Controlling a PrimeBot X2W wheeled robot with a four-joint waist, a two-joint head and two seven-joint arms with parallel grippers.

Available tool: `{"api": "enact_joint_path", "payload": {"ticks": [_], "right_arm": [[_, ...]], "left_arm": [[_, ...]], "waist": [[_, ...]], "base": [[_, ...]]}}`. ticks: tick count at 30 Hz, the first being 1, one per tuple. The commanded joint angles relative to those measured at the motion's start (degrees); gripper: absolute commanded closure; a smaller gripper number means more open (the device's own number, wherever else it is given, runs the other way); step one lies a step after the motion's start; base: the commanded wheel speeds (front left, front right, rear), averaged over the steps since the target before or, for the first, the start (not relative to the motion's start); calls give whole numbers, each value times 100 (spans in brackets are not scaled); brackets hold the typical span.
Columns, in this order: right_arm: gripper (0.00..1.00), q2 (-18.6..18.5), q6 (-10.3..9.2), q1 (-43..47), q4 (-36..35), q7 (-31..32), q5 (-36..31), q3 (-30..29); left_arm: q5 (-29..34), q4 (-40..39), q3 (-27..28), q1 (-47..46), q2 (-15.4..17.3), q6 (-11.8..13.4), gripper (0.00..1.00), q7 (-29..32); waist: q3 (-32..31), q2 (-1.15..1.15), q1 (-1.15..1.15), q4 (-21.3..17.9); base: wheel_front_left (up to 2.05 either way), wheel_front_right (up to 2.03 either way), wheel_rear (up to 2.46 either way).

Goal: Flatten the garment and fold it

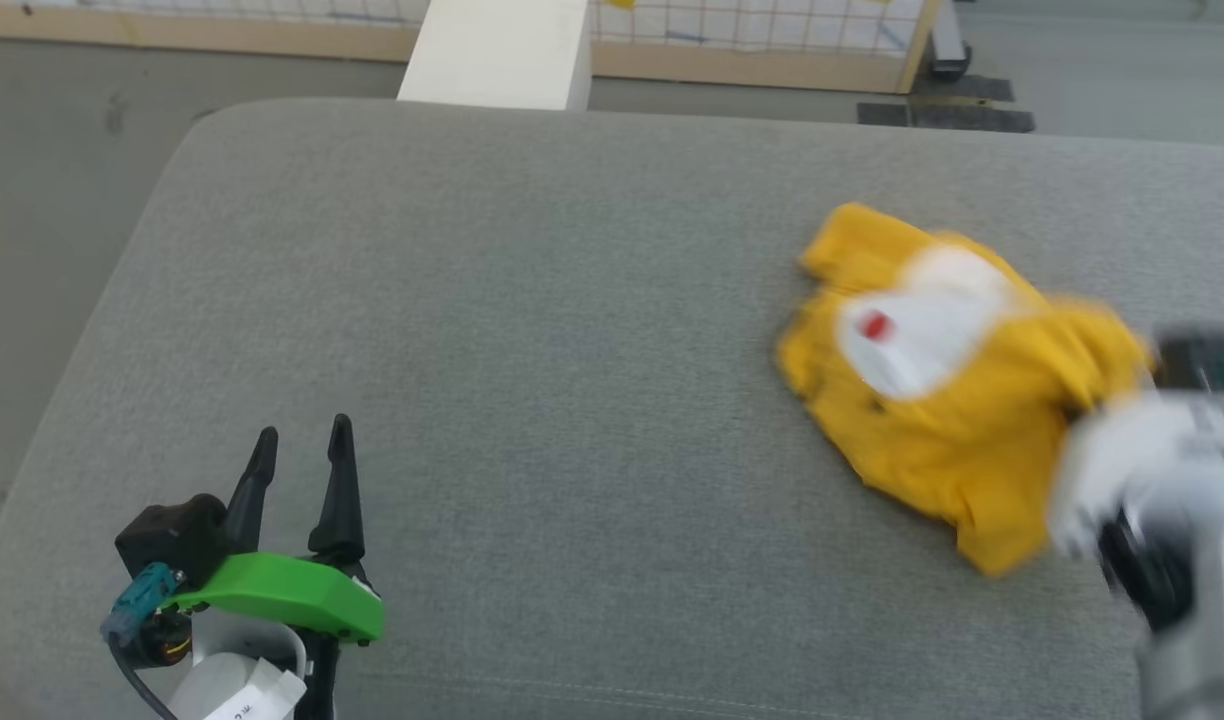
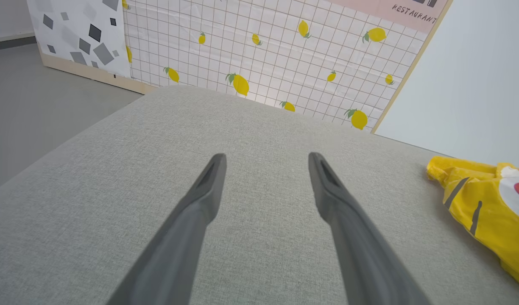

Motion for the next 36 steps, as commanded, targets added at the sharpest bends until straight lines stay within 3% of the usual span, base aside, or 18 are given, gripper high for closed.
{"api": "enact_joint_path", "payload": {"ticks": [1, 5, 8, 9, 10, 14, 18, 27, 36], "right_arm": [[100, 66, -8, 459, -130, 204, -34, -178], [100, 168, -8, 1460, -446, 692, 193, -247], [100, 186, -8, 1751, -523, 624, 679, -32], [93, 187, -8, 1761, -518, 547, 835, -13], [0, 188, -8, 1746, -515, 444, 948, -23], [0, 189, -8, 1522, -676, 6, 1185, -284], [0, 189, -8, 1193, -939, -121, 985, -598], [0, 190, -8, -162, -798, 964, 39, -371], [0, 96, -8, -431, 501, 2659, -897, 129]], "left_arm": [[9, -15, -16, 44, -27, 26, 0, 10], [-16, -16, -62, 45, -40, 20, 0, 61], [-41, -25, -68, 41, -27, 26, 0, 106], [-48, -23, -73, 37, -24, 26, 0, 122], [-53, -21, -83, 30, -24, 25, 0, 139], [-64, -16, -131, 8, -37, 22, 0, 179], [-83, -19, -133, 37, -33, 40, 0, 183], [-113, -89, -147, -62, 13, 20, 0, 227], [-188, -10, -104, -204, 14, -43, 0, 185]], "waist": [[-105, 0, 0, -115], [-116, 0, 0, -181], [-100, 0, 0, -230], [-99, 0, 0, -236], [-100, 0, 0, -236], [-125, 0, 0, -180], [-128, 0, 0, -116], [142, 0, 0, 129], [387, 0, 0, 375]], "base": [[0, 0, 0], [0, 0, 0], [0, 0, 0], [0, 0, 0], [0, 0, 0], [0, 0, 0], [0, 0, 0], [0, 0, 0], [0, 0, 0]]}}
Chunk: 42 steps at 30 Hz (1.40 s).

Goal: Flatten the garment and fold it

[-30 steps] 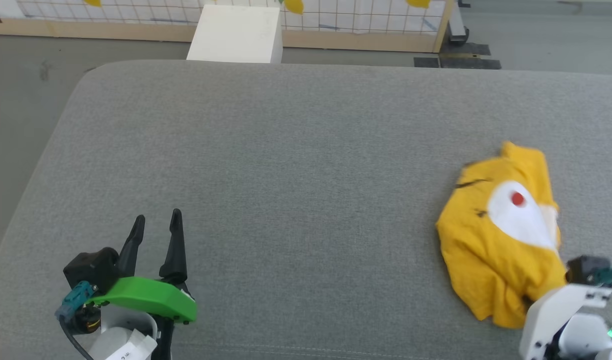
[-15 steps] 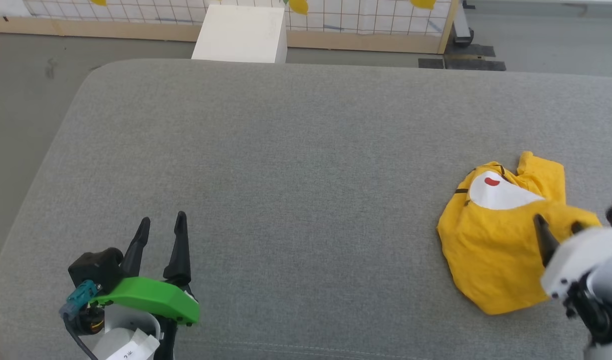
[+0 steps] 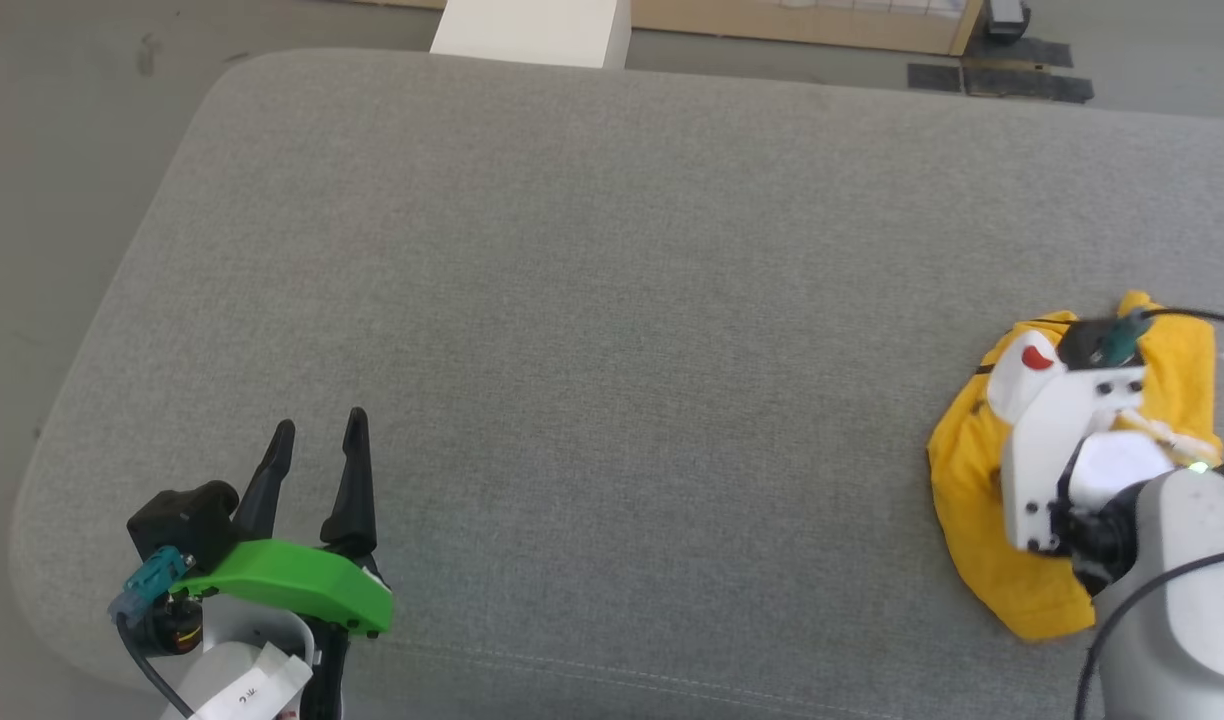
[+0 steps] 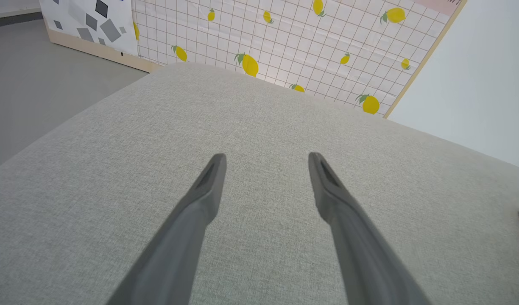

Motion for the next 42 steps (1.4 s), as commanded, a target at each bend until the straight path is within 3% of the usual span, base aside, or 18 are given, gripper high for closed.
{"api": "enact_joint_path", "payload": {"ticks": [1, 7, 8, 9, 10, 16, 22, 28, 35, 36, 37, 42], "right_arm": [[0, -7, -8, 106, 100, 160, -67, 62], [0, 30, -8, 270, 342, 661, 18, 114], [60, 35, -8, 281, 330, 687, 53, 130], [98, 40, -8, 271, 285, 620, 119, 139], [100, 42, -8, 252, 244, 528, 173, 164], [100, 66, -8, -121, -130, -574, 577, 318], [100, 81, -8, -758, -202, -1383, 1152, 1027], [100, 84, -8, -1079, 323, -1773, 2122, 2381], [100, 84, -8, -623, 1337, -1451, 2852, 4070], [76, 84, -8, -579, 1367, -1491, 2965, 4140], [0, 84, -8, -565, 1380, -1589, 3070, 4170], [0, 85, -8, -732, 1157, -2567, 3458, 3632]], "left_arm": [[-75, 21, 12, -109, 10, -38, 0, -23], [-98, 64, 1, -154, -9, -73, 0, -50], [-100, 77, -2, -157, -7, -77, 0, -52], [-103, 91, -5, -158, -8, -78, 0, -54], [-104, 102, -7, -156, -9, -77, 0, -57], [-83, 148, -42, -113, -11, -50, 0, -68], [-54, 111, -118, -141, -37, -25, 0, -49], [-75, 103, -132, -122, -24, -5, 0, -23], [-141, 163, -126, -77, -43, -2, 0, -27], [-147, 170, -128, -75, -45, -3, 0, -28], [-156, 175, -120, -69, -44, 2, 0, -31], [-179, 188, -85, -28, -9, 35, 0, -31]], "waist": [[97, 0, 0, 86], [164, 0, 0, 123], [162, 0, 0, 119], [147, 0, 0, 112], [130, 0, 0, 102], [-102, 0, 0, 45], [-229, 0, 0, 185], [-186, 0, 0, 457], [-177, 0, 0, 674], [-181, 0, 0, 683], [-186, 0, 0, 676], [-318, 0, 0, 505]], "base": [[0, 0, 0], [0, 0, 0], [0, 0, 0], [0, 0, 0], [0, 0, 0], [0, 0, 0], [0, 0, 0], [0, 0, 0], [0, 0, 0], [0, 0, 0], [0, 0, 0], [0, 0, 0]]}}
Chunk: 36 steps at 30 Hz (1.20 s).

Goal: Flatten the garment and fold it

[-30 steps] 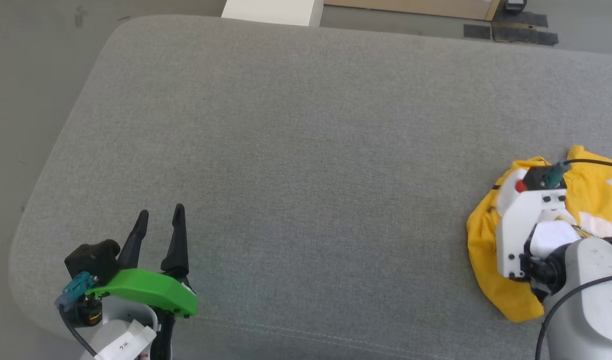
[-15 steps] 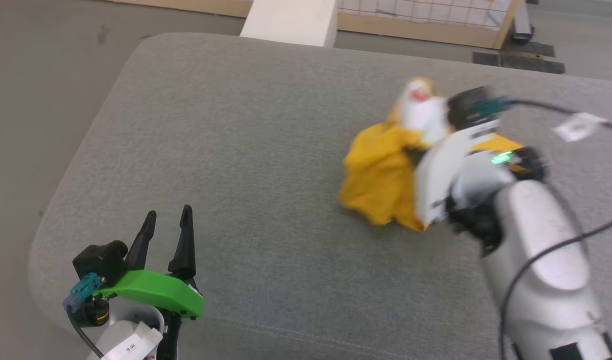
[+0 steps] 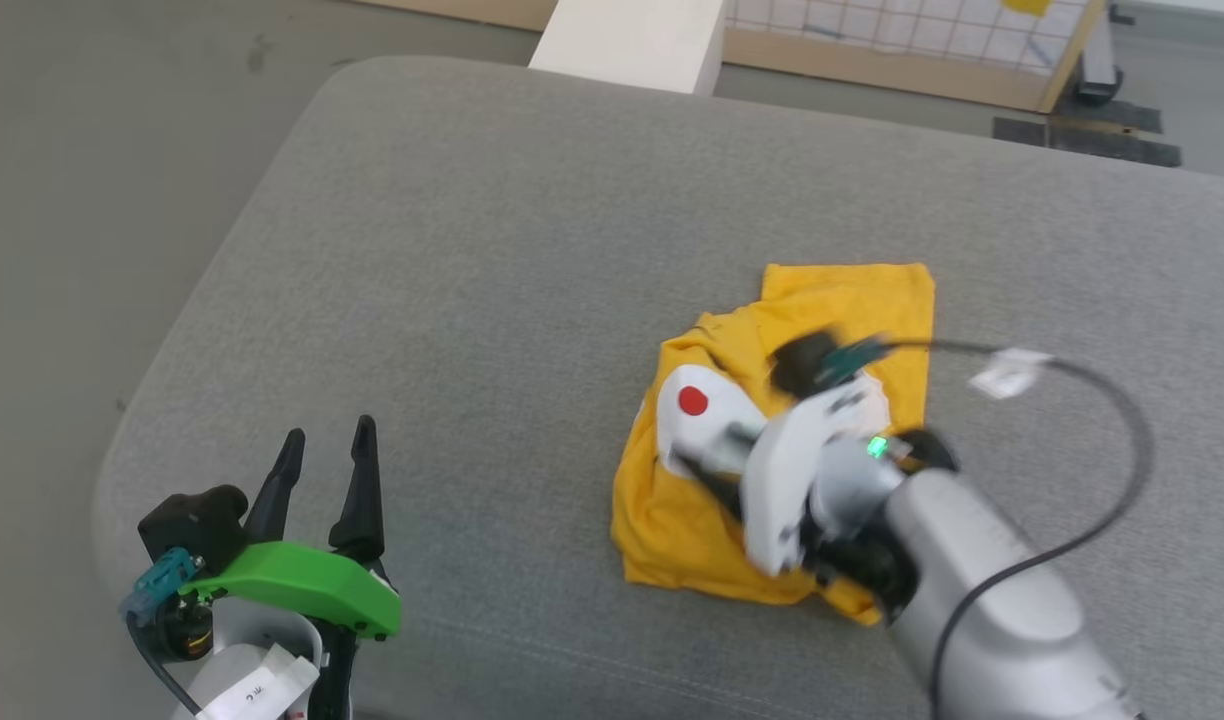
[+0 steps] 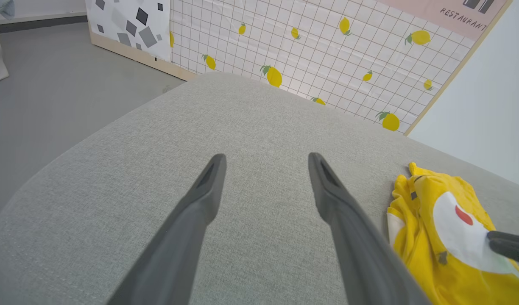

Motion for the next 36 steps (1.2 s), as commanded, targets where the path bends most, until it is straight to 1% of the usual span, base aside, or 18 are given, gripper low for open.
{"api": "enact_joint_path", "payload": {"ticks": [1, 5, 8, 12, 15, 17, 19, 21, 22, 24, 26, 28, 29, 31, 33, 34, 35, 36], "right_arm": [[0, -14, -8, -107, -111, -306, 108, -243], [0, -14, -8, -14, -356, -905, 27, -1097], [0, -14, -8, 281, -614, -1132, -342, -1941], [0, -14, -8, 896, -1102, -1092, -748, -2951], [0, -14, -8, 1338, -1453, -962, -894, -3375], [0, -14, -8, 1572, -1669, -887, -885, -3585], [0, -14, -8, 1749, -1863, -838, -896, -3762], [0, -14, -8, 1880, -2022, -784, -928, -3867], [0, -14, -8, 1928, -2086, -772, -883, -3915], [0, -14, -8, 1990, -2161, -771, -867, -3969], [0, -14, -8, 2016, -2202, -792, -827, -4002], [0, -14, -8, 2033, -2212, -805, -825, -3987], [0, -14, -8, 2040, -2209, -814, -800, -3969], [0, -14, -8, 2053, -2206, -835, -768, -3936], [0, -14, -8, 2073, -2186, -867, -730, -3905], [0, -14, -8, 2079, -2173, -882, -718, -3901], [0, -14, -8, 2088, -2155, -903, -712, -3910], [0, -14, -8, 2097, -2143, -919, -717, -3924]], "left_arm": [[-21, 1, 18, 30, 32, 38, 0, -8], [-32, -30, 20, 93, 44, 81, 0, 10], [-31, -73, 2, 138, 44, 120, 0, 37], [-65, -155, -12, 177, 31, 158, 0, 94], [-148, -204, -60, 113, -14, 140, 0, 239], [-203, -188, -173, -80, -39, 56, 0, 467], [-351, -102, -325, -404, -123, -18, 0, 929], [-531, 89, -444, -839, -253, -5, 0, 1476], [-508, 263, -649, -1109, -244, -14, 0, 1939], [-618, 594, -920, -1533, -353, -6, 0, 2747], [-559, 921, -1265, -1905, -346, 28, 0, 3574], [-496, 1220, -1468, -2174, -347, 121, 0, 4134], [-421, 1367, -1591, -2286, -312, 146, 0, 4382], [-396, 1556, -1693, -2391, -308, 155, 0, 4635], [-357, 1726, -1806, -2449, -290, 80, 0, 4764], [-394, 1762, -1782, -2448, -308, 50, 46, 4722], [-435, 1775, -1738, -2450, -329, -9, 84, 4601], [-488, 1778, -1670, -2454, -359, -47, 100, 4468]], "waist": [[-122, 0, 0, -151], [-279, 0, 0, -413], [-389, 0, 0, -609], [-438, 0, 0, -865], [-404, 0, 0, -1031], [-345, 0, 0, -1115], [-277, 0, 0, -1183], [-206, 0, 0, -1238], [-169, 0, 0, -1268], [-111, 0, 0, -1335], [-42, 0, 0, -1406], [10, 0, 0, -1479], [46, 0, 0, -1522], [105, 0, 0, -1580], [157, 0, 0, -1631], [168, 0, 0, -1642], [172, 0, 0, -1648], [174, 0, 0, -1643]], "base": [[0, 0, 0], [0, 0, 0], [0, 0, 0], [0, 0, 0], [0, 0, 0], [0, 0, 0], [0, 0, 0], [0, 0, 0], [0, 0, 0], [0, 0, 0], [0, 0, 0], [0, 0, 0], [0, 0, 0], [0, 0, 0], [0, 0, 0], [0, 0, 0], [0, 0, 0], [0, 0, 0]]}}
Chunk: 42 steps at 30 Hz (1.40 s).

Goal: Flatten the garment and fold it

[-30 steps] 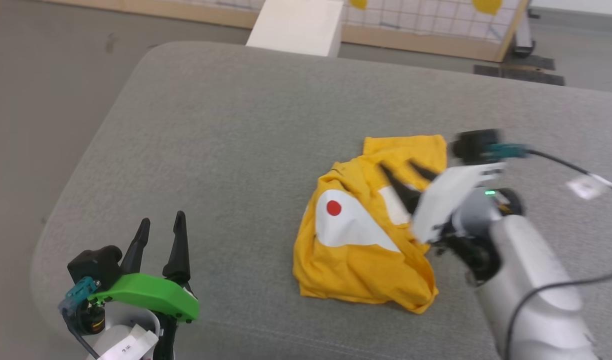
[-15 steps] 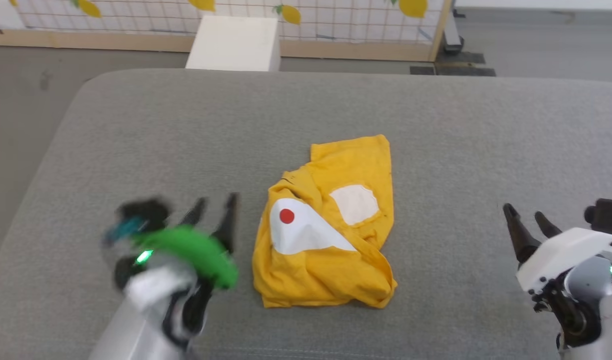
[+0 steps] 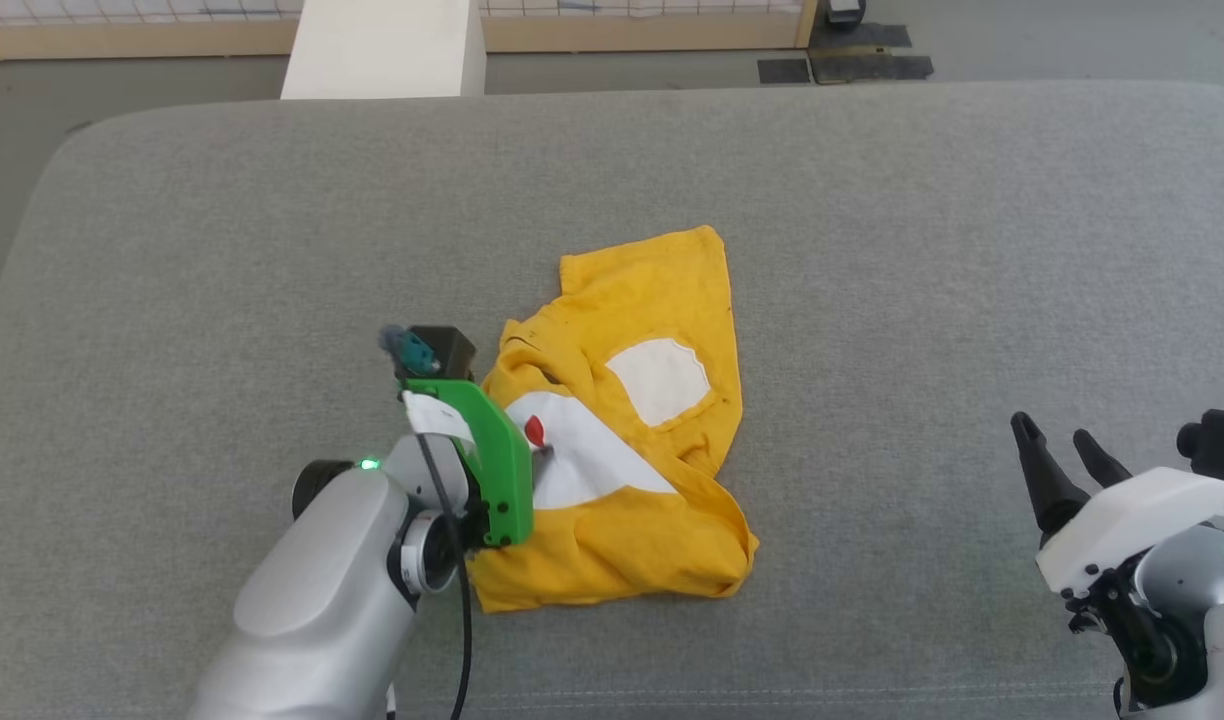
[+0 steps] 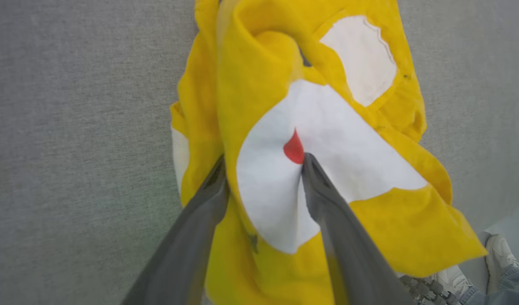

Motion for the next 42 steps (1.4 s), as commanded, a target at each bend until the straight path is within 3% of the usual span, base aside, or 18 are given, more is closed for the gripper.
{"api": "enact_joint_path", "payload": {"ticks": [1, 8, 12, 17, 24, 25, 26, 30, 34, 37, 42], "right_arm": [[0, 2, -8, 102, 26, -57, 17, -31], [0, 2, -8, 208, 160, -52, -50, -144], [0, 2, -8, 250, 213, -51, -36, -143], [0, 2, -8, 307, 253, -45, 0, -105], [0, 2, -8, 295, 300, -21, -22, -72], [0, 2, -8, 288, 305, -13, -24, -49], [0, 2, -8, 285, 307, -5, -29, -27], [0, 2, -8, 253, 298, 6, -44, 37], [0, 2, -8, 214, 295, -7, 9, 92], [0, 2, -8, 198, 310, -26, 21, 110], [0, 2, -8, 205, 313, -29, 14, 101]], "left_arm": [[-92, 17, 96, -79, -45, -82, 100, -169], [-551, -242, 1036, -401, -246, -198, 100, -1568], [-737, -503, 1664, -252, -53, 63, 100, -2117], [-878, -476, 2083, 756, 315, 583, 100, -2086], [-1398, -326, 1927, 1814, 79, 616, 100, -1286], [-1469, -390, 1946, 1840, 47, 588, 66, -1252], [-1506, -461, 1991, 1837, 39, 571, 0, -1287], [-1394, -982, 2282, 1716, 151, 350, 0, -2005], [-675, -1527, 2365, 1764, 471, -28, 0, -3270], [-32, -1646, 2250, 1916, 662, -56, 0, -3998], [367, -1567, 1777, 1737, 758, -69, 0, -3686]], "waist": [[25, 0, 0, -10], [-223, 0, 0, 213], [-364, 0, 0, 354], [-413, 0, 0, 530], [-375, 0, 0, 700], [-376, 0, 0, 724], [-379, 0, 0, 740], [-388, 0, 0, 790], [-398, 0, 0, 807], [-405, 0, 0, 811], [-370, 0, 0, 800]], "base": [[0, 0, 0], [0, 0, 0], [0, 0, 0], [0, 0, 0], [0, 0, 0], [0, 0, 0], [0, 0, 0], [0, 0, 0], [0, 0, 0], [0, 0, 0], [0, 0, 0]]}}
